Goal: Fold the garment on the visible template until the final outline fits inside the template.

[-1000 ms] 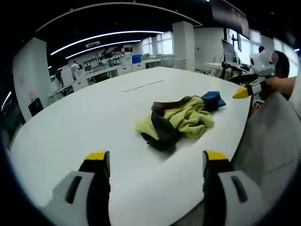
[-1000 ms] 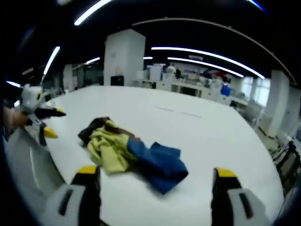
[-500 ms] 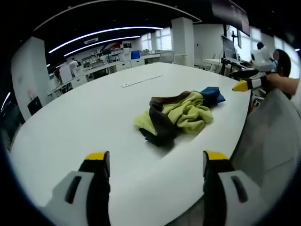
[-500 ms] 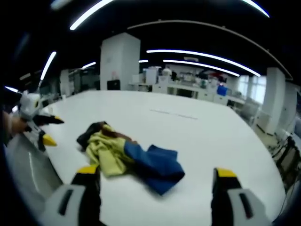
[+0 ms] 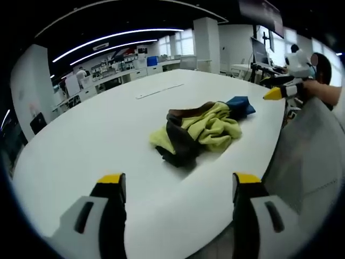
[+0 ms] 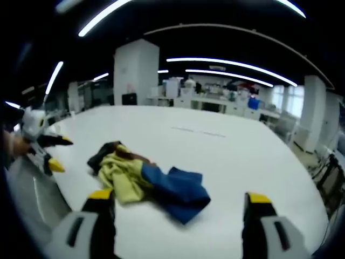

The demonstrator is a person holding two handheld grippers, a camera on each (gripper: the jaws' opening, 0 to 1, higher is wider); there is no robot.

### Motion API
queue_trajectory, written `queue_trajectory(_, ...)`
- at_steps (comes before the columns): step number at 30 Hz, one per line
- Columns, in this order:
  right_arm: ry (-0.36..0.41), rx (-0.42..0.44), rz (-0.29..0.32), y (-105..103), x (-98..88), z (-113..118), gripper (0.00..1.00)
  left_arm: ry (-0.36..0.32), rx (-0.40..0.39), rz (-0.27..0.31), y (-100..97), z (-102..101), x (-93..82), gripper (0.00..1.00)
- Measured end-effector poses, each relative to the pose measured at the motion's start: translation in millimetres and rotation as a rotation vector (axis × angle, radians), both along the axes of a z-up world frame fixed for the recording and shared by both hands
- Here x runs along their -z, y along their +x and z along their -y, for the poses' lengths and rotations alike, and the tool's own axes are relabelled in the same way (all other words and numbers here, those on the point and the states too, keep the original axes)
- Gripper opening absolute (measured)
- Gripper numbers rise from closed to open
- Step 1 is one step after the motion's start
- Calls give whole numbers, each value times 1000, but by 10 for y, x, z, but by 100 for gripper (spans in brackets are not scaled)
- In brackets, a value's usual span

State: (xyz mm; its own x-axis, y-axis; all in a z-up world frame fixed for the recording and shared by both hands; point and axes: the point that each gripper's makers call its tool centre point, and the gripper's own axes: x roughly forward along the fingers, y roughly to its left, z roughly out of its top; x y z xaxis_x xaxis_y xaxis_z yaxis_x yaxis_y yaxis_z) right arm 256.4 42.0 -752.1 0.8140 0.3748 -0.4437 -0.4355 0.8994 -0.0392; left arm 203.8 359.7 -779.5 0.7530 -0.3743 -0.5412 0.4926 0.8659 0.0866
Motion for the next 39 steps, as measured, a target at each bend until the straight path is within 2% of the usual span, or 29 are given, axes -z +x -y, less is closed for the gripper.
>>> queue_trajectory(6, -10, -10, -6, -15, 10, -18, 100, -7, -1, 18, 15, 4, -32, 79)
queue_trajectory(14, -51, -57, -35, -54, 90, -83, 100, 23, 21, 57, 9, 34, -88, 79)
queue_trajectory(17, -73, -58, -19, -53, 68, -66, 100, 32, 21, 79, -2, 42, -133, 79)
queue_trajectory(20, -58, -51, -19, -44, 61, -51, 100, 40, 15, 98, 21, 25, -160, 79)
queue_trajectory(25, -33, -47, -33, -49, 72, -48, 100, 11, -27, 126, 61, -55, -232, 79)
queue_trajectory(28, -49, -60, -50, -64, 110, -62, 100, -18, -43, 133, 76, -73, -259, 79)
queue_trajectory(31, -39, -70, -53, -72, 100, -94, 100, -39, -52, 129, 102, -136, -227, 79)
queue_trajectory(37, 4, -70, -89, -86, 126, -104, 99, -73, -52, 110, 94, -82, -233, 75)
queue_trajectory(39, -1, -79, -105, -130, 105, -92, 81, -95, -66, 107, 108, -97, -251, 74)
